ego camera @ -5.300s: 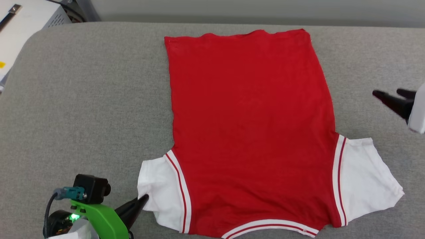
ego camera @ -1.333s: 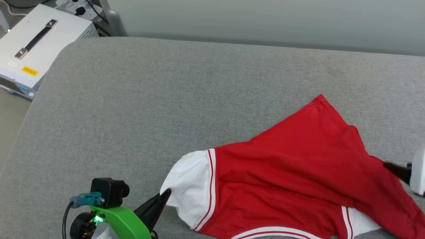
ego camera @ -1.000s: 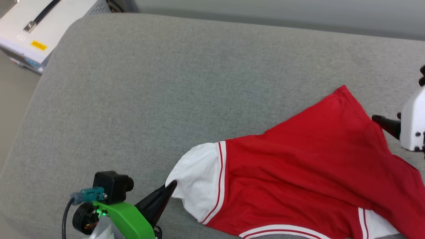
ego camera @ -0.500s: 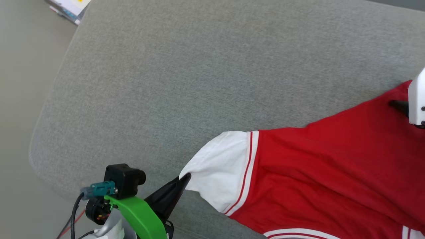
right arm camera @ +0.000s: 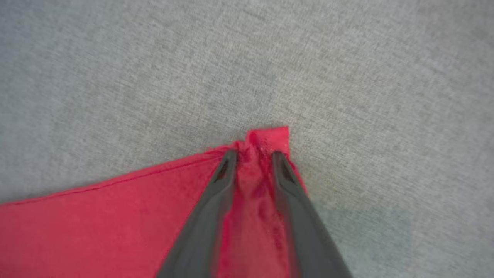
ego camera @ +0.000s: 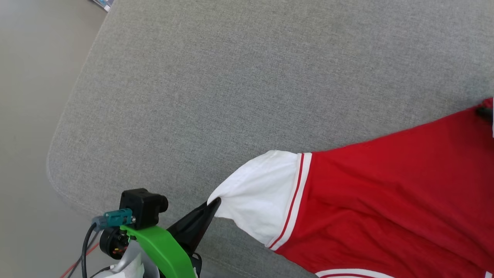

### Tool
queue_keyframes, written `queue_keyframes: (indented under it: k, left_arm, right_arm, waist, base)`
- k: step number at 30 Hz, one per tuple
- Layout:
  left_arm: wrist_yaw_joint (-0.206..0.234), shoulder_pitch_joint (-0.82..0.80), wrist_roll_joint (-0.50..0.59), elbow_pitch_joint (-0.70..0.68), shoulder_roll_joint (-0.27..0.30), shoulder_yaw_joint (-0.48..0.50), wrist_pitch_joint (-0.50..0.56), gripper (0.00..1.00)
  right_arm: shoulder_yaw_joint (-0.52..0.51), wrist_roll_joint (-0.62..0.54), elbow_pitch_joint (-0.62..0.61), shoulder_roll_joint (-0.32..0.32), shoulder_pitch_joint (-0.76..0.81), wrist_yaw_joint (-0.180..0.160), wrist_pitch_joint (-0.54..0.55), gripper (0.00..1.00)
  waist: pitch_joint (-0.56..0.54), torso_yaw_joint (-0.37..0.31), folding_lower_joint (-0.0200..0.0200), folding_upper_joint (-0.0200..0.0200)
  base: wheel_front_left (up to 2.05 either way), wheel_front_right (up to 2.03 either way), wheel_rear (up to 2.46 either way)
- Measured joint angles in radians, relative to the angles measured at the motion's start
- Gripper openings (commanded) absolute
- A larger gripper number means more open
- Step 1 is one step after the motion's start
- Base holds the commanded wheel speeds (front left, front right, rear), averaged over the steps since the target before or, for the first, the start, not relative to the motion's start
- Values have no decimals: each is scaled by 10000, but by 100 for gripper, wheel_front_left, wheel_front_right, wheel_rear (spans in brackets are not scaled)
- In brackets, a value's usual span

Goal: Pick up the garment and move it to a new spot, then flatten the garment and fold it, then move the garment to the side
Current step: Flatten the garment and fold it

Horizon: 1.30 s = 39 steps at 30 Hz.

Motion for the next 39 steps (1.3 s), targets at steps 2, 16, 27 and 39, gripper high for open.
queue_keyframes:
  k: [2,16,27,39]
  left_arm:
    - [0,-2,0,0,0,2,-2,0]
    - [117,-122,92,-167,92,167,-54,0]
    - [606,-602,516,-968,629,1032,-125,0]
    - [955,-2049,456,-1369,662,2376,-518,0]
  right_arm:
    - [44,19,15,-40,0,0,4,0]
    - [568,418,441,63,5,0,-2127,0]
    - [1367,1210,38,-293,-172,0,-4305,0]
    - [1241,1482,-1776,-464,-428,0,-5655,0]
  waist:
    - [-10,-11,0,0]
    - [-716,-348,0,0]
    - [-1923,-1153,-2,0]
    - [-3001,-2523,-1,1]
  base:
    - [0,0,0]
    - [0,0,0]
    - [0,0,0]
    - [0,0,0]
